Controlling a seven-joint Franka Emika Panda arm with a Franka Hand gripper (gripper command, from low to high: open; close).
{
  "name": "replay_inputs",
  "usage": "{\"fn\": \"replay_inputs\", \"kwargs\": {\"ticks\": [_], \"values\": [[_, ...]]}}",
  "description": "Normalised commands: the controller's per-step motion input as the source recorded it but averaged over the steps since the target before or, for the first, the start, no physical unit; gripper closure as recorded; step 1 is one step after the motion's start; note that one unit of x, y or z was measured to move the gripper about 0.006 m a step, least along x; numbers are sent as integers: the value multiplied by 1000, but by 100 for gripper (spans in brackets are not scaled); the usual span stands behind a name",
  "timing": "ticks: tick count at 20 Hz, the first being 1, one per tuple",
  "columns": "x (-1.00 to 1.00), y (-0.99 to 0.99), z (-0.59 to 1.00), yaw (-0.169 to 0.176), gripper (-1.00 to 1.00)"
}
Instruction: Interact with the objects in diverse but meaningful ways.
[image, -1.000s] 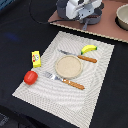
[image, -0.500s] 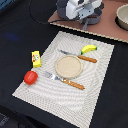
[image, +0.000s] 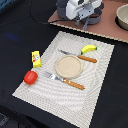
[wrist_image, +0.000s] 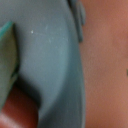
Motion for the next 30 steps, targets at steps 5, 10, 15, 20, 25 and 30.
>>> {"fn": "replay_inputs", "kwargs": {"ticks": [5, 10, 15, 20, 25, 30], "values": [[0, 65, 463, -22, -100], [0, 0, 599, -13, -100], [27, 0, 561, -17, -100], [100, -4, 525, -11, -100], [132, -7, 486, -17, -100], [95, -19, 409, -20, -100]]}}
